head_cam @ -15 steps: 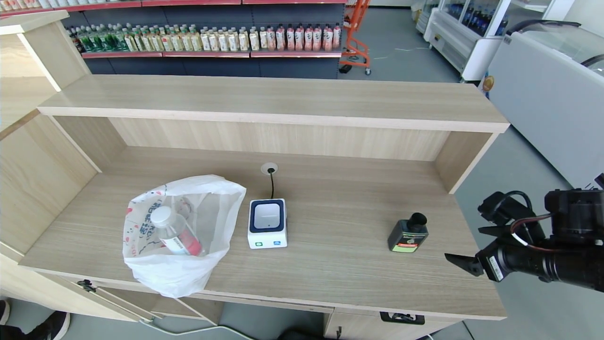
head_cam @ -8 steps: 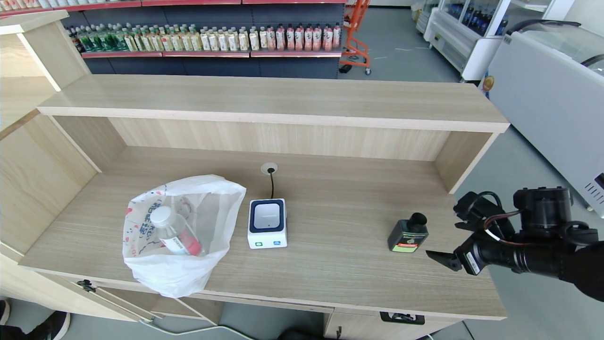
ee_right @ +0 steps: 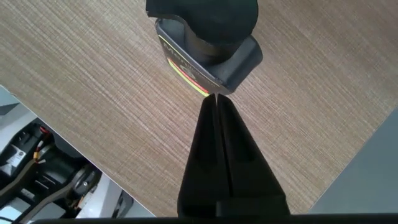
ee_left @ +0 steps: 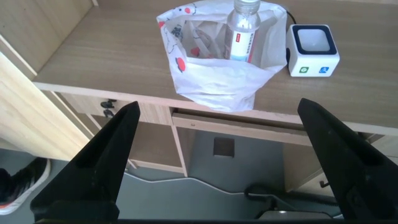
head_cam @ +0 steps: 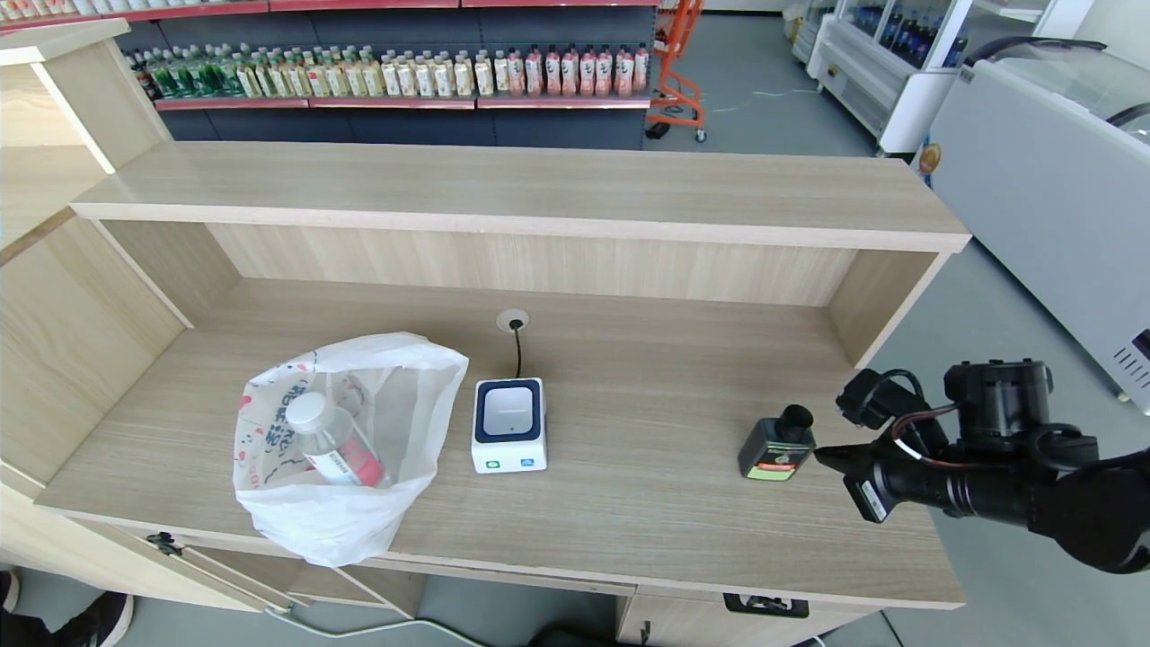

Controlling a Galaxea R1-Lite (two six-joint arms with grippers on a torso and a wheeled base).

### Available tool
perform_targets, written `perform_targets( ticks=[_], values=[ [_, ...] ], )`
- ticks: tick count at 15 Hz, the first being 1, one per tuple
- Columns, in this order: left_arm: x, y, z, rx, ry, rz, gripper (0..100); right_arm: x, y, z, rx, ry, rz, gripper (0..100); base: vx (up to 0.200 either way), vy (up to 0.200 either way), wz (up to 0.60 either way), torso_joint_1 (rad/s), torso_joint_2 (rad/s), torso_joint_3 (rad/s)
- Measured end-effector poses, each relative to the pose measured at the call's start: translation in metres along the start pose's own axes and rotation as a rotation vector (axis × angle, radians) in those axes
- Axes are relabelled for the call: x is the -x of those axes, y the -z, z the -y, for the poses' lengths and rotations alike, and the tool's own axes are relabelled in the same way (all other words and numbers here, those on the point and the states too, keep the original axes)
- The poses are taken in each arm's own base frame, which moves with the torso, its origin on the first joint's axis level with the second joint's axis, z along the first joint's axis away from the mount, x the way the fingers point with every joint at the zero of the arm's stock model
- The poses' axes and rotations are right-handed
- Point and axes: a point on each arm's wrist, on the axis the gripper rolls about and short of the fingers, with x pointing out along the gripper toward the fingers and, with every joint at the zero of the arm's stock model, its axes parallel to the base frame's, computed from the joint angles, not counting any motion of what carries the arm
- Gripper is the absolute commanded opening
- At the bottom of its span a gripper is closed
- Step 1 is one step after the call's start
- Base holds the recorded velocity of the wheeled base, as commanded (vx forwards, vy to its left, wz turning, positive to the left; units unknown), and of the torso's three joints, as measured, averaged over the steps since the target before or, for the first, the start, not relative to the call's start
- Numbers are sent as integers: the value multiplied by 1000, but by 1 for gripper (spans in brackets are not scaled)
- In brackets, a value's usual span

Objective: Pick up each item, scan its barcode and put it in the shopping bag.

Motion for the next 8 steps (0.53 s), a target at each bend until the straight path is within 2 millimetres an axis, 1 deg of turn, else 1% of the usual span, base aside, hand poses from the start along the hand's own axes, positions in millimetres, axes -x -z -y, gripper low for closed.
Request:
perform_targets(
  ticks=[3,4,8],
  values=[
    [0,0,0,0,0,0,100,3,-3,0,27,5,12,0,0,0,0,0,0,0],
    [0,0,0,0,0,0,100,7,-5,0,37,10,20,100,0,0,0,0,0,0],
    [0,0,0,0,0,0,100,19,-7,6,69,49,35,100,0,0,0,0,0,0]
  ],
)
